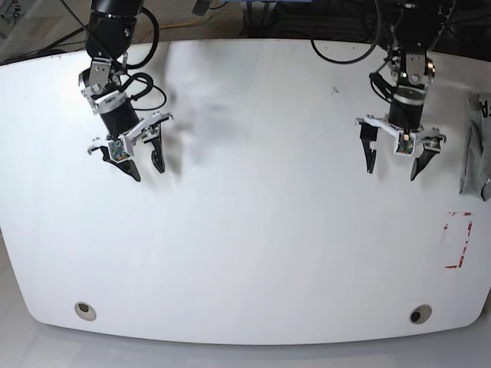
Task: Fold the T-shirt properly
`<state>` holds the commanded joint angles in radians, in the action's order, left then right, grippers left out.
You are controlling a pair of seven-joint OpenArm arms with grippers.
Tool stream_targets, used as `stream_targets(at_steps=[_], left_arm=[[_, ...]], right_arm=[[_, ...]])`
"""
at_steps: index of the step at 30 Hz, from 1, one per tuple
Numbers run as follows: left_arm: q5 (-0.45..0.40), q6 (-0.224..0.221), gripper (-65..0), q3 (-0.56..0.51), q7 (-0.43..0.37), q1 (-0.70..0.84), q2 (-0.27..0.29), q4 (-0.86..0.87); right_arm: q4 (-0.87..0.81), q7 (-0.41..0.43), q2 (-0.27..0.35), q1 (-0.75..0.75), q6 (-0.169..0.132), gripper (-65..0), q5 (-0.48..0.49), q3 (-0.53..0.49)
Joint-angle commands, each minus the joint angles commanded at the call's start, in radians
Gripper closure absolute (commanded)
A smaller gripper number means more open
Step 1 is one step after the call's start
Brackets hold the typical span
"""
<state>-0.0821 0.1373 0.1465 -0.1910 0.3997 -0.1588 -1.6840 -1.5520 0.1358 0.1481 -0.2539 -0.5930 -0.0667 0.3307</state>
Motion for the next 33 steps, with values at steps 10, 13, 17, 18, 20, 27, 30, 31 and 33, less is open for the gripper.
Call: stream_targets(at_steps=[10,13,17,18,20,27,30,31,33], left_arm=[[0.006,0.0,-50.4,0.069,0.002,0.423,0.118,-0.163],[0.008,0.0,-50.4,0.075,0.002,0.557,0.138,-0.193],[0.009,0.002,-50.6,0.069,0.0,0.69,0.166,-0.204],[0.009,0.002,-50.6,0.068,0.0,0.718,0.17,-0.203],[0.009,0.002,-50.6,0.058,0.0,0.758,0.175,-0.198],[0.009,0.002,-50.6,0.058,-0.002,0.841,0.186,-0.089],[0.009,0.002,-50.6,0.057,-0.002,0.832,0.18,0.025],[0.009,0.002,-50.6,0.054,-0.002,0.818,0.175,0.083],[0.008,0.002,-50.6,0.052,-0.002,0.763,0.16,0.169]], right_arm=[[-0.106,-0.017,0.002,-0.315,0.002,-30.3,0.253,0.072],[-0.117,-0.014,0.003,-0.43,0.002,-30.0,0.318,0.072],[-0.126,-0.012,0.003,-0.548,0.002,-30.0,0.381,0.072],[-0.129,-0.012,0.002,-0.583,0.002,-30.0,0.402,0.072],[-0.129,-0.012,0.0,-0.644,0.002,-30.0,0.436,0.072],[-0.118,-0.012,-0.028,-0.845,0.0,-30.0,0.46,0.063],[-0.066,-0.012,-0.049,-0.887,0.0,-30.0,0.459,0.061],[-0.028,-0.012,-0.049,-0.888,0.0,-30.0,0.459,0.055],[0.04,-0.012,-0.048,-0.884,0.0,-30.0,0.446,0.035]])
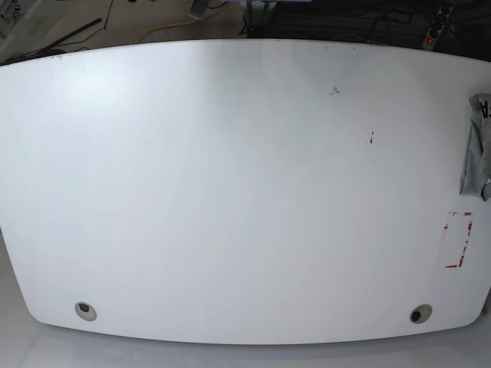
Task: Fold the T-shirt properly
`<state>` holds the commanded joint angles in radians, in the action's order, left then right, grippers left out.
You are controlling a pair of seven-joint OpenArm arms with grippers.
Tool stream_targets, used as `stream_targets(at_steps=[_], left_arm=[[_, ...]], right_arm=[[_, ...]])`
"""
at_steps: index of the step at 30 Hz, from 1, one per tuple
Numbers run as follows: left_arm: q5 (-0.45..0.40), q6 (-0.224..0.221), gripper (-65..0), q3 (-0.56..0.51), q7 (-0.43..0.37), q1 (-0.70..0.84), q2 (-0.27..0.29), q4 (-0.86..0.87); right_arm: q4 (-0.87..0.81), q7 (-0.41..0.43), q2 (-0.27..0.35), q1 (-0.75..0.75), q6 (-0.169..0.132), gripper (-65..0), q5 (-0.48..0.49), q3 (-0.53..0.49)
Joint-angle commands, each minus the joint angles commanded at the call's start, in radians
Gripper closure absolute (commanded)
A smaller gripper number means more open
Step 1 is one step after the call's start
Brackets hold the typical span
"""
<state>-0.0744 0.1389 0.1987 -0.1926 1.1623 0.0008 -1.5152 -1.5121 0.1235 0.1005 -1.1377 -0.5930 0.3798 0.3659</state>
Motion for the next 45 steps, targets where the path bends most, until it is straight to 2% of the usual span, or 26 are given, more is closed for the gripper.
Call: stream_targets(at_steps=[6,10,13,15,25,26,28,31,34,39,41,45], left_arm=[[-0.008,0.0,-50.6,0.002,0.002,-0.241,-0.035,0.404],[-0.008,0.0,-50.6,0.002,-0.005,-0.404,-0.046,0.678],[-0.008,0.0,-50.6,0.005,-0.005,-0.489,-0.058,0.812],[-0.008,0.0,-50.6,0.002,-0.003,-0.543,-0.072,0.875],[-0.009,0.0,-50.6,0.002,0.002,-0.806,-0.081,1.249],[-0.009,0.0,-50.6,0.002,0.002,-0.832,-0.091,1.286],[-0.009,0.0,-50.6,0.0,0.003,-0.885,-0.092,1.35],[-0.009,-0.002,-50.6,0.0,0.003,-0.942,-0.094,1.421],[-0.009,-0.002,-50.6,0.0,0.017,-0.99,-0.094,1.47],[-0.009,-0.003,-50.6,0.0,0.077,-1.025,-0.089,1.487],[-0.009,-0.032,-50.6,0.0,0.084,-1.03,-0.089,1.487],[-0.009,-0.077,-50.6,-0.009,0.081,-1.03,-0.089,1.485]], right_arm=[[0.275,0.037,0.012,0.127,0.002,-29.8,-0.16,-0.071],[0.531,0.121,0.012,0.279,0.002,-29.8,-0.226,-0.074],[0.698,0.175,0.015,0.388,0.009,-29.8,-0.321,-0.074],[0.793,0.18,0.015,0.462,0.009,-29.8,-0.371,-0.072],[1.053,0.18,0.018,0.706,0.014,-29.8,-0.482,-0.071],[1.071,0.18,0.018,0.724,0.02,-29.8,-0.486,-0.071],[1.103,0.18,0.02,0.753,0.061,-29.8,-0.5,-0.071],[1.142,0.18,0.031,0.79,0.14,-29.8,-0.539,-0.072],[1.165,0.18,0.037,0.819,0.18,-29.8,-0.582,-0.072],[1.203,0.178,0.041,0.864,0.219,-30.1,-0.652,-0.072],[1.221,0.178,0.044,0.878,0.23,-30.3,-0.672,-0.072],[1.235,0.178,0.057,0.885,0.23,-30.4,-0.683,-0.072]])
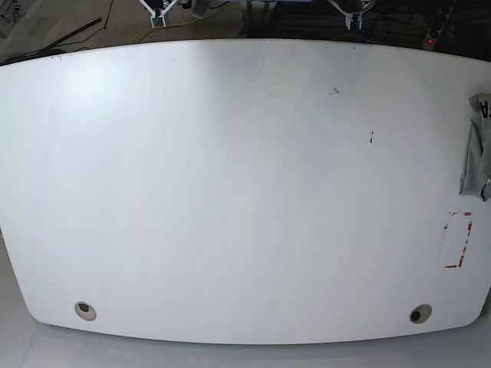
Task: Fold the T-shirt properly
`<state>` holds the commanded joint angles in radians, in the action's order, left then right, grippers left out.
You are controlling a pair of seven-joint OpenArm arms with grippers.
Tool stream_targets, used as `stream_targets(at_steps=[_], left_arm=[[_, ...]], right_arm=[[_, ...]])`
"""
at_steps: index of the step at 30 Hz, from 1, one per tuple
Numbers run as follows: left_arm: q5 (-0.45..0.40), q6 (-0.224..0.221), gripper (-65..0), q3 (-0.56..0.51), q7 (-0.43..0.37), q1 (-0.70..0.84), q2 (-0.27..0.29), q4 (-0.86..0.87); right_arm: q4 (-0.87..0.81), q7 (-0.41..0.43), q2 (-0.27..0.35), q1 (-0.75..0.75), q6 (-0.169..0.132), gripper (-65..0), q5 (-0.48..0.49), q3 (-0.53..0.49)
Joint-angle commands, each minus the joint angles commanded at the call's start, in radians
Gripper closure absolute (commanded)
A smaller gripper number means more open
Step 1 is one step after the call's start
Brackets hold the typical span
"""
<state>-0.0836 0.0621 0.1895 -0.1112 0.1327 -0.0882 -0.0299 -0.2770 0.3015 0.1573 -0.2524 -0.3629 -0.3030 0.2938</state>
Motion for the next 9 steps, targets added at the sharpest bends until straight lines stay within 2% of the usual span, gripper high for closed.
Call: stream_targets(at_steps=[9], left_arm=[[0.002,-0.002,-50.6,-0.031,-0.002,0.003,0.003,0.0]], right_arm=[[-0.002,0.0,0.002,-0.002,0.0,-30.4,-0.002,0.0]])
